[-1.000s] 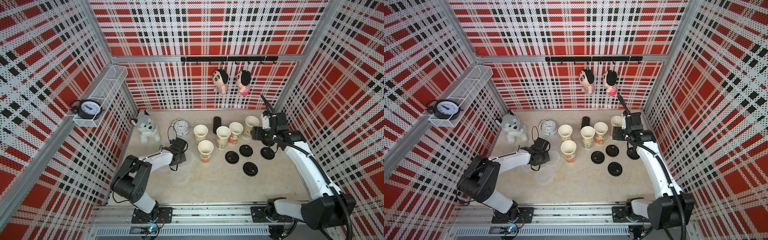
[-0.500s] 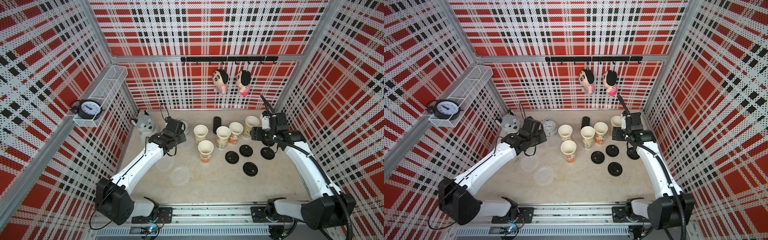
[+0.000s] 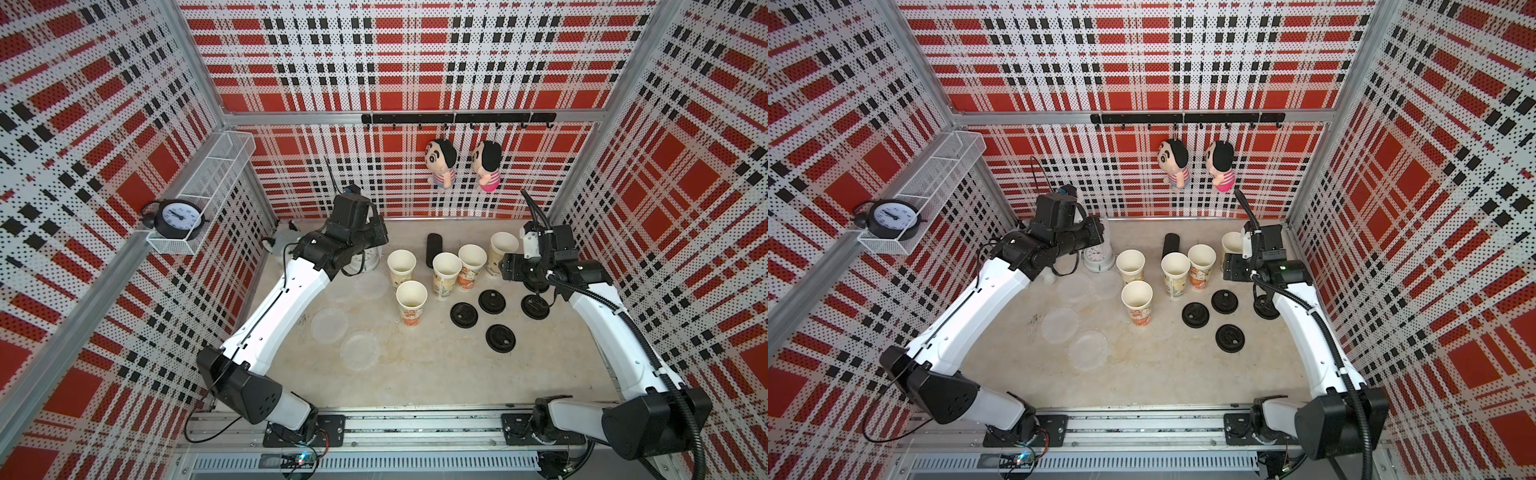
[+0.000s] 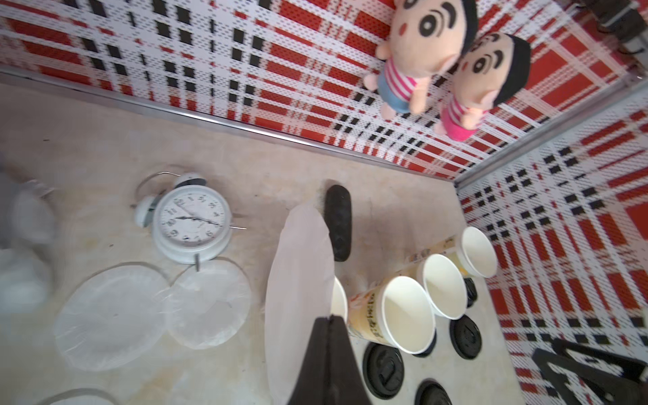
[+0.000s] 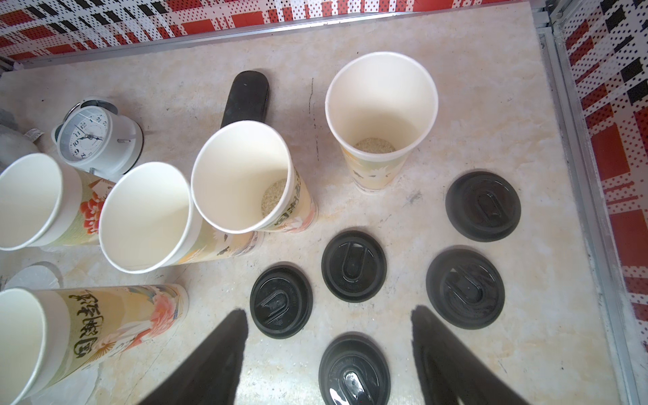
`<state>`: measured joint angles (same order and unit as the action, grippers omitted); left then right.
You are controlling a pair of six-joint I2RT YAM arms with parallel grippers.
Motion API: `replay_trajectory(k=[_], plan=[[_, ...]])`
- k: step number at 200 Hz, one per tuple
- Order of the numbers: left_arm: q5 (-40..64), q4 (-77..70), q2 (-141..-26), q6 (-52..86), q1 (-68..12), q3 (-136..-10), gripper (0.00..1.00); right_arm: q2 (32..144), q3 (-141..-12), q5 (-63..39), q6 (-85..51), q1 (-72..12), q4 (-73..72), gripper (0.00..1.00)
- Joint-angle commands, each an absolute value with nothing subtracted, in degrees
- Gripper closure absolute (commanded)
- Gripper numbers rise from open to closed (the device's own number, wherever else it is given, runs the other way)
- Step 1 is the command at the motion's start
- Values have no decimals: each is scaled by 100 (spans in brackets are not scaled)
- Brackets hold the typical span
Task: Put the leak-proof paper on the milk tea cups
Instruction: Place the leak-proof paper at the cup.
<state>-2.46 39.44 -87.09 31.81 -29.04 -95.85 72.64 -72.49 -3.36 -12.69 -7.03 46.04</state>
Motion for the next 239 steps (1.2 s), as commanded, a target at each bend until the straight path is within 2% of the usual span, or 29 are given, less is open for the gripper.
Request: replay_trajectory(k=[1, 66, 134, 239], plan=[[590, 3539, -8875, 3036, -3035, -9589, 100, 7233, -7418, -255, -1162, -721, 4632, 23], [1182, 2648, -8847, 3181, -2990, -8621, 100, 7383, -7434, -237, -1125, -722, 4597, 23], [1208, 2133, -8828, 3199, -2380, -7765, 100, 7453, -7378, -272, -1116, -724, 4562, 23], [1556, 2069, -9325, 3025, -2223, -7551, 100, 7462, -7388, -282, -1107, -721, 4580, 23]])
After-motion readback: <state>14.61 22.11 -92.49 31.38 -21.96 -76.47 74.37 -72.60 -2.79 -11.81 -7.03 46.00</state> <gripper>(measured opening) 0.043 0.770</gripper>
